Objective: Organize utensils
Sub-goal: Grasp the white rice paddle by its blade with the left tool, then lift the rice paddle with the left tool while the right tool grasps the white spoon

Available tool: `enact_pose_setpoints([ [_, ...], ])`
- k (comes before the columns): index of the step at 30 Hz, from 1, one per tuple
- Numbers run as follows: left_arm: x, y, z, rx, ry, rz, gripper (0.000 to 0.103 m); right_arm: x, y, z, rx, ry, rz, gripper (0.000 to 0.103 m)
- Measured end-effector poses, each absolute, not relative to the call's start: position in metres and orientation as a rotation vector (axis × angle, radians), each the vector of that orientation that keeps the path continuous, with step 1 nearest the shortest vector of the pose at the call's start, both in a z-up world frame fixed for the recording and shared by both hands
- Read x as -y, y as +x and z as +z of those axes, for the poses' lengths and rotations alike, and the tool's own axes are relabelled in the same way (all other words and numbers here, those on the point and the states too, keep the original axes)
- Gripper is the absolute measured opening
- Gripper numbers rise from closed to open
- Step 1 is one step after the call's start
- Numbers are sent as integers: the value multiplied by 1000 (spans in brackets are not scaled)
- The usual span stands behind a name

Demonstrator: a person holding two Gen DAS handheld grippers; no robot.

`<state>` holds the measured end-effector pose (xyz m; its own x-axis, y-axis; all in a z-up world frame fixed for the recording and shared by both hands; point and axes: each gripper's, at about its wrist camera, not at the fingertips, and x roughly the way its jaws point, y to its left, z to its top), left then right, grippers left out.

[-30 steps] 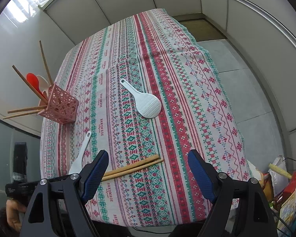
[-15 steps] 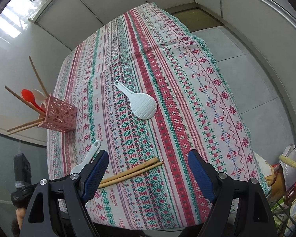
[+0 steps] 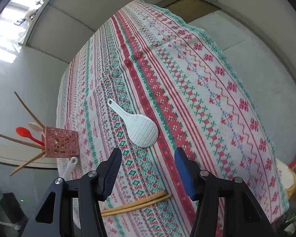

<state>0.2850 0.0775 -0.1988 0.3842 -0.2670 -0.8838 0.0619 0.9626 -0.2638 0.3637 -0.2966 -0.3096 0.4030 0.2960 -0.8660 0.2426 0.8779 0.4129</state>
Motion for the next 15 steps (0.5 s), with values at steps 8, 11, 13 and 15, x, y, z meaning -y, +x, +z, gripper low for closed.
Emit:
enact_pose_setpoints([
  [8, -65, 288, -205, -1152, -149, -220, 2, 238, 385, -326, -1176, 36, 160, 74],
  [11, -71, 288, -207, -1155, -134, -221, 2, 225, 388, -343, -1203, -100, 164, 74],
  [13, -75, 288, -209, -1157, -131, -218, 2, 220, 386, -349, -1173, -169, 178, 75],
  [15, -78, 290, -209, -1157, -127, -209, 2, 220, 388, -349, -1159, -179, 200, 72],
])
